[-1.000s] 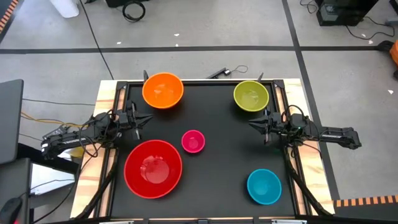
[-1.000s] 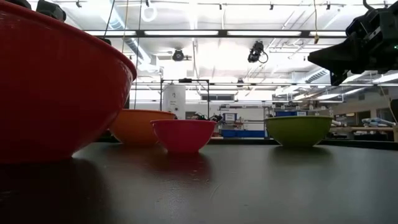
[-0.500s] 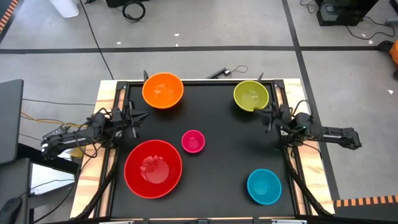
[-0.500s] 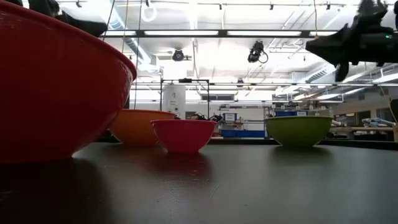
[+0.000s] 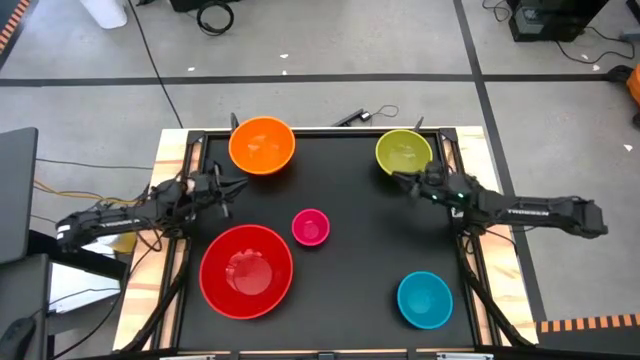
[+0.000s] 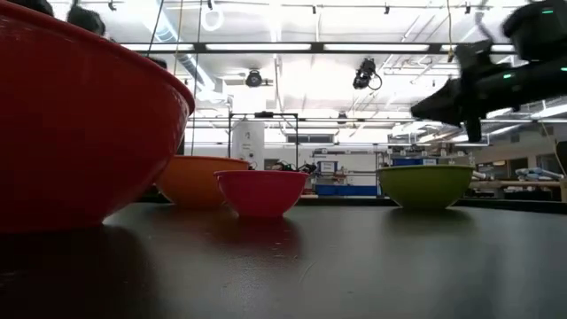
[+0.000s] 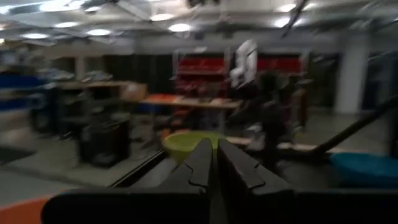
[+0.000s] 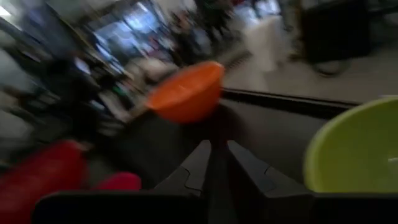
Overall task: Nest bowls inside each other
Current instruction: Stack the orange bowl on top of the red bowl
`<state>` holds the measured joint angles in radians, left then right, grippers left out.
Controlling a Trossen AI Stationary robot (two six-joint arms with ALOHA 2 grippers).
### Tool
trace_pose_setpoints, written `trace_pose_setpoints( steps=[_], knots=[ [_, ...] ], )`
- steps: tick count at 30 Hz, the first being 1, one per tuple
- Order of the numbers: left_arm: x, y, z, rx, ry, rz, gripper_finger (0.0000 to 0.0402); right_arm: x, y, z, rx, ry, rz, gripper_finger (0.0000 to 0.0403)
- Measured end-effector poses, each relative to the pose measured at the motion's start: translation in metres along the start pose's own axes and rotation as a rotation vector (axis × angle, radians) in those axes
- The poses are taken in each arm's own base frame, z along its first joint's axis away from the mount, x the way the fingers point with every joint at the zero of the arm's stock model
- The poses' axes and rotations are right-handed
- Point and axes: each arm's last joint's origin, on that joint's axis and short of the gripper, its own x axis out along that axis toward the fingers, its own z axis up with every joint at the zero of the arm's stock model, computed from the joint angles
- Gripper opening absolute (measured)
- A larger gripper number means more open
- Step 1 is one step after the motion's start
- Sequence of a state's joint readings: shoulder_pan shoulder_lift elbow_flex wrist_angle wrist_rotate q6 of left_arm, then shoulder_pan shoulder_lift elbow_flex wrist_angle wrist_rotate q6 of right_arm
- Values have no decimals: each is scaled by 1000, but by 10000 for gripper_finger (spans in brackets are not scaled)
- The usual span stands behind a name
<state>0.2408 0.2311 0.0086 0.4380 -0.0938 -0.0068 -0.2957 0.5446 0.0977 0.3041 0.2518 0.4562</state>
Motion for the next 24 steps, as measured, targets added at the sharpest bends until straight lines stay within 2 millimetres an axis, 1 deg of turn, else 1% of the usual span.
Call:
trace_pose_setpoints(
  steps=[3, 6, 10, 14, 16, 19, 21, 24],
  knots=[
    [6, 2, -7, 1, 64, 32, 29, 22, 0, 10, -71, 68, -98, 68],
    [11, 4, -15, -19, 126, 61, 29, 51, 3, 27, -120, 145, -91, 92],
    [18, 9, -22, -70, 200, 153, 40, 101, 13, 53, -156, 230, -16, 138],
    [35, 13, -9, -79, 229, 190, 74, 159, 27, 75, -138, 238, 11, 184],
    [43, 15, -6, -69, 280, 204, 95, 190, 35, 76, -145, 260, 16, 204],
    [53, 17, 1, -53, 381, 224, 128, 230, 41, 70, -170, 329, 4, 228],
    [58, 19, 4, -42, 451, 238, 150, 253, 44, 66, -176, 370, -7, 239],
    [64, 20, 10, 5, 530, 246, 181, 283, 42, 68, -144, 417, -43, 251]
  ],
)
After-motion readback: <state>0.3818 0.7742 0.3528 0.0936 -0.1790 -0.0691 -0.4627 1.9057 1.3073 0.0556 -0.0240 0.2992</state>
